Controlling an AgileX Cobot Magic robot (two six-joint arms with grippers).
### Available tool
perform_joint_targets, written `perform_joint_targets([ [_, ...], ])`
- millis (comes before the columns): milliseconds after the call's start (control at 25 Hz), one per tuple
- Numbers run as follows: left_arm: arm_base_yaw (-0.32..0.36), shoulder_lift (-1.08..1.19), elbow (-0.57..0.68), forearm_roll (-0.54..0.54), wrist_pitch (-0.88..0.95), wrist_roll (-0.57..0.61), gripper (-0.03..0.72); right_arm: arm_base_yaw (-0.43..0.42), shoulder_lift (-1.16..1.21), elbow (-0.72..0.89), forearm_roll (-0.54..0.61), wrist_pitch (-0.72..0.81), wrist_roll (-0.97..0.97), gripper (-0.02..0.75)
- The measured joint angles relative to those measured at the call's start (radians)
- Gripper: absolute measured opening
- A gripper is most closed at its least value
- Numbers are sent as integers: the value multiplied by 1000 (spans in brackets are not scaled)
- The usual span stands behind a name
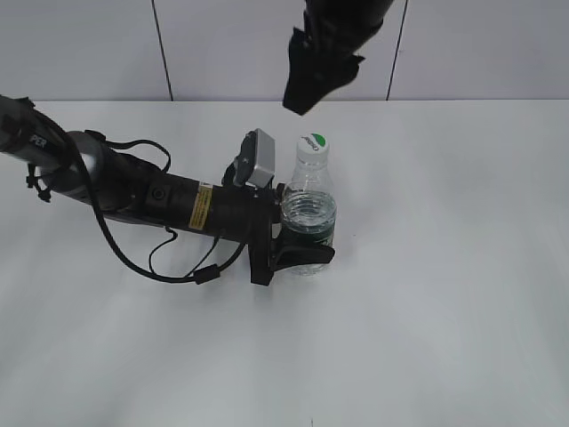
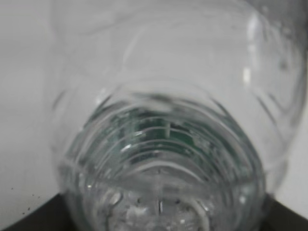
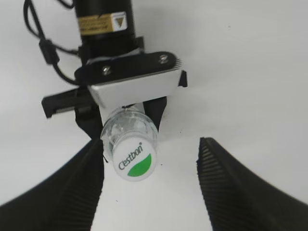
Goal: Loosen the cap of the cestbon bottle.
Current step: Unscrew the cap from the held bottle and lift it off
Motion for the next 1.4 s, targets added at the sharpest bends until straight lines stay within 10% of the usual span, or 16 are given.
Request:
perform_joint_targets([
  [520,0,0,0,0,1,-14,411,0,-2,-100,-55,0,1083,469],
  [1400,0,0,0,-1,0,-28,411,0,-8,58,-79,0,1317,470],
])
